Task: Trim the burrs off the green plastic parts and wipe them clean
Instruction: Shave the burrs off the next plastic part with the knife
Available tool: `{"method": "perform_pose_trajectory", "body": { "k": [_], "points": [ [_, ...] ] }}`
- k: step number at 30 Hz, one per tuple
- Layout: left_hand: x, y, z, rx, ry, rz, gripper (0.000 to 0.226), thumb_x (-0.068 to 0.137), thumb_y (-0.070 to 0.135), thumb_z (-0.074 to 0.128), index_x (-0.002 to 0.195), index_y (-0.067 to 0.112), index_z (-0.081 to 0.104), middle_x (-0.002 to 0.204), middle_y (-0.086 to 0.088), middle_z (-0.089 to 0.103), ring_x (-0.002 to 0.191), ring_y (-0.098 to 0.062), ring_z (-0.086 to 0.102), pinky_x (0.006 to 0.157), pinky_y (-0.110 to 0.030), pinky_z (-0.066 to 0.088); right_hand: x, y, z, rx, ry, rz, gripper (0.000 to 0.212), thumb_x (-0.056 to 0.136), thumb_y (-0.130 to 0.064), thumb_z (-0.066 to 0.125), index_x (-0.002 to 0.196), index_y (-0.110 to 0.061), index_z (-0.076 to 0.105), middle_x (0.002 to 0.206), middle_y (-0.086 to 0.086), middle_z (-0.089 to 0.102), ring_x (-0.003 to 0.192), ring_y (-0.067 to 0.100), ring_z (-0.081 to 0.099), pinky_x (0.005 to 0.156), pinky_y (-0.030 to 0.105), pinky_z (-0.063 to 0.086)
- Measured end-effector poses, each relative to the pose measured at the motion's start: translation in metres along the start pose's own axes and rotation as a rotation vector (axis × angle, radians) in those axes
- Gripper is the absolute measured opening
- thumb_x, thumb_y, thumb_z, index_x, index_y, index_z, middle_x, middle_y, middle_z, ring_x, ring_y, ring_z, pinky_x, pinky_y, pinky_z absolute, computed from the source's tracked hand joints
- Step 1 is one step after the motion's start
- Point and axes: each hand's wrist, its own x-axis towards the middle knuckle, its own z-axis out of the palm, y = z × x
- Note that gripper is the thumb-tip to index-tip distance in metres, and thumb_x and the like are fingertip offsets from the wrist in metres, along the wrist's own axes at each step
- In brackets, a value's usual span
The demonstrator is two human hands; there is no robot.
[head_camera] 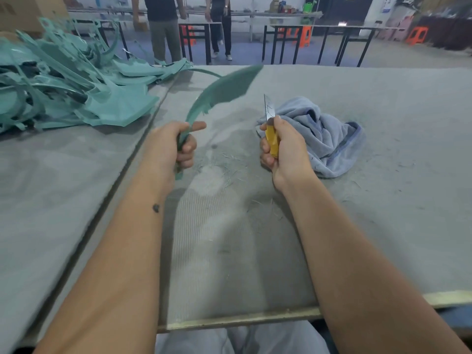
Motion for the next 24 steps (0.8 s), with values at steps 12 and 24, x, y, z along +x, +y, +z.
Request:
{"method": "perform_pose_trajectory", "body": {
  "k": [12, 24],
  "points": [
    [-0.008, -0.012, 0.028, 0.017, -0.144, -0.174, 0.026, 0.105, 0.037, 0.037, 0.121, 0.031, 0.056, 0.052, 0.004, 0.047, 0.04, -0.009, 0.041, 0.039, -0.018, 0.037, 0.0, 0.004, 0.009, -0.321, -0.246, 0.002, 0.045, 0.103, -0.04, 0.038, 0.08, -0.024, 0.072, 0.056, -0.005, 0.046, 0.051, 0.009, 0.034, 0.048, 0.021, 0.026],
    [-0.01, -0.014, 0.04, -0.052, -0.161, -0.159, 0.019, 0.105, 0.027, 0.039, 0.105, 0.022, 0.057, 0.059, 0.001, 0.049, 0.042, -0.01, 0.044, 0.036, -0.016, 0.033, -0.008, 0.008, 0.008, -0.42, -0.334, -0.059, 0.035, 0.096, -0.031, 0.056, 0.063, -0.024, 0.051, 0.059, -0.003, 0.04, 0.048, 0.007, 0.03, 0.043, 0.015, 0.027]
  ]
}}
